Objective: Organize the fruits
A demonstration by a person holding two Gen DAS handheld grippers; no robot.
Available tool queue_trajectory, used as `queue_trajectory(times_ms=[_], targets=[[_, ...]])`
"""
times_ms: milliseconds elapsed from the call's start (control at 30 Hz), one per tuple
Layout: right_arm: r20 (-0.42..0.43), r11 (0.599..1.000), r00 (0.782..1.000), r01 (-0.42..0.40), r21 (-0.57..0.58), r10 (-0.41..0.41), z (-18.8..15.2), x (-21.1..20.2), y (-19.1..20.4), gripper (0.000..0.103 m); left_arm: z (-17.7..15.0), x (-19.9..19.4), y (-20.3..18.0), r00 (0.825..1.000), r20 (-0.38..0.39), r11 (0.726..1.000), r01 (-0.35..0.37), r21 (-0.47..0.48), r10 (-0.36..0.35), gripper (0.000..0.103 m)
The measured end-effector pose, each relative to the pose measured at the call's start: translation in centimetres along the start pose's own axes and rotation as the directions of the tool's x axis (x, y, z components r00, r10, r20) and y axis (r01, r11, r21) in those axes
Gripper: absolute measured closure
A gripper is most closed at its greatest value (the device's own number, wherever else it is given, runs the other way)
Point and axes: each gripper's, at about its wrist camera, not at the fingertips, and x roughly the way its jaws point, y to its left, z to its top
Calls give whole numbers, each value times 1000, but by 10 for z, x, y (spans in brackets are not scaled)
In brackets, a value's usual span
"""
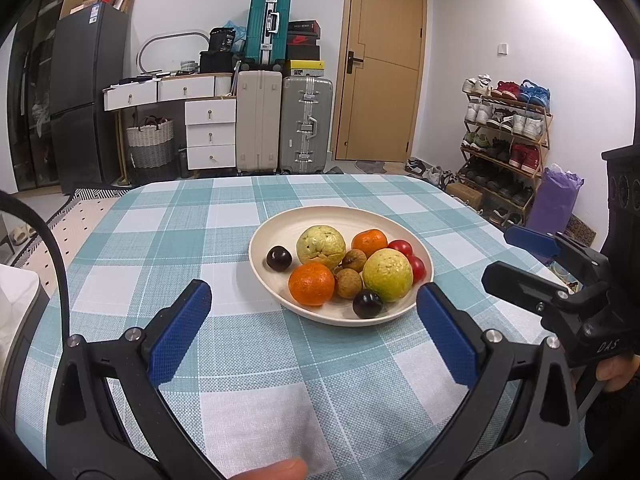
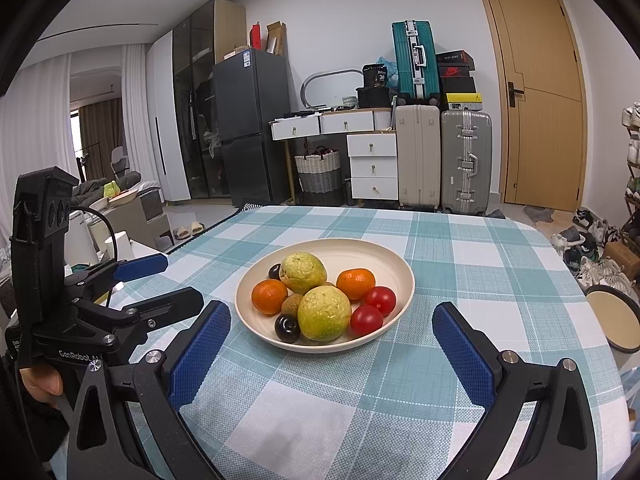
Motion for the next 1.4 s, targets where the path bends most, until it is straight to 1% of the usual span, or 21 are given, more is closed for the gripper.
queue_trajectory(times_ms=[1400], targets=[[-4, 1000, 1000, -1, -2, 1, 0, 0, 1, 0, 0, 1, -3, 1000, 1, 1000, 3, 5, -3, 1]])
